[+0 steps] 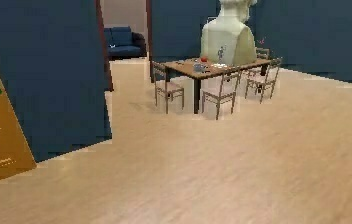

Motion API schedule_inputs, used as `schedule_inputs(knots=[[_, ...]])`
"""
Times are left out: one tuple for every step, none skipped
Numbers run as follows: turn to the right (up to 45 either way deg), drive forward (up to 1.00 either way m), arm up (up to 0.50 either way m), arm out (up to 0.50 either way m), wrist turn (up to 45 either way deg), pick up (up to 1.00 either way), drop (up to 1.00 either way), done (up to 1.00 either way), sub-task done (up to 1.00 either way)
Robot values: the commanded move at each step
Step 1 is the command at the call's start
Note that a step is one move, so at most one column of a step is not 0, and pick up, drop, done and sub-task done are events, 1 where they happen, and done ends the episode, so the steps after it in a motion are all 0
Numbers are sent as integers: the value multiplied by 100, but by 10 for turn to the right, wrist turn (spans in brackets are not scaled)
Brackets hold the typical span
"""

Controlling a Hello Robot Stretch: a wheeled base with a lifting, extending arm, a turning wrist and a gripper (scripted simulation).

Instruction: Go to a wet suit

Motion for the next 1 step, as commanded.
schedule_inputs(knots=[[-390,0,0,0,0,0,0,0,0]])
